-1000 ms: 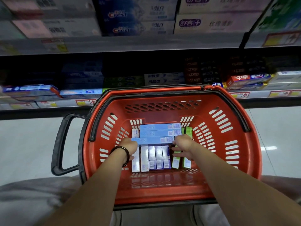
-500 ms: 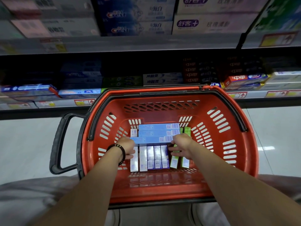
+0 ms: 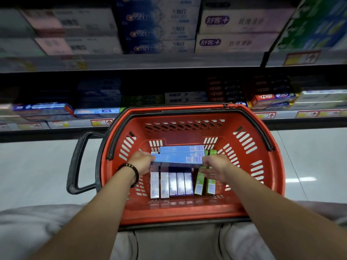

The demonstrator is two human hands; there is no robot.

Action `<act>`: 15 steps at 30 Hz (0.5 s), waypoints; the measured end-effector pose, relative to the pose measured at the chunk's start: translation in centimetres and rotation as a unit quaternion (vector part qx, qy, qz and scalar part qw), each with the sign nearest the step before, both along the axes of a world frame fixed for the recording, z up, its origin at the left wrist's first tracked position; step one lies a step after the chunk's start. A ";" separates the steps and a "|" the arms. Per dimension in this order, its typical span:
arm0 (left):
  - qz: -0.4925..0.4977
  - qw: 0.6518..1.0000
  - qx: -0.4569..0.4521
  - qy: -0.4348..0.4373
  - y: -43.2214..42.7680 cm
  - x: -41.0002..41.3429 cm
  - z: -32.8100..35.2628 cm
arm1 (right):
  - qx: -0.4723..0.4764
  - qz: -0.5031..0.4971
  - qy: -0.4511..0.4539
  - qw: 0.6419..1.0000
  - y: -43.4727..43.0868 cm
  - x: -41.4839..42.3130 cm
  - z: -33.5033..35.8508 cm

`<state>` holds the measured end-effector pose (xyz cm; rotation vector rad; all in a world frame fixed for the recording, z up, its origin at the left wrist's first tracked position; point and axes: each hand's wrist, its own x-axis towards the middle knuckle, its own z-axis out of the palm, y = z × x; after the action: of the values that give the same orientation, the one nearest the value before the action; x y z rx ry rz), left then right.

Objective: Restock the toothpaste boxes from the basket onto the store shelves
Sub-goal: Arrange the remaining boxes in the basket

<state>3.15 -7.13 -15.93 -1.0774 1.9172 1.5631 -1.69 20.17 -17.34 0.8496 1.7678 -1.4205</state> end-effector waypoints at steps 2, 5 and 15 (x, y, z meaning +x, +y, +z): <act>0.001 1.000 -0.015 0.018 0.2 0.4 0.5 | 0.005 -0.012 0.020 1.000 0.2 0.3 0.9; 0.010 0.999 0.000 0.031 0.4 0.8 1.5 | 0.009 -0.022 0.036 0.999 0.5 0.7 2.5; -0.012 0.996 -0.030 0.080 1.3 2.4 6.3 | 0.030 -0.022 0.107 0.994 1.6 2.8 7.5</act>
<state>5.53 -5.85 -9.63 -0.9752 2.0872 1.6313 1.13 21.79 -9.82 0.7952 1.9704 -1.5422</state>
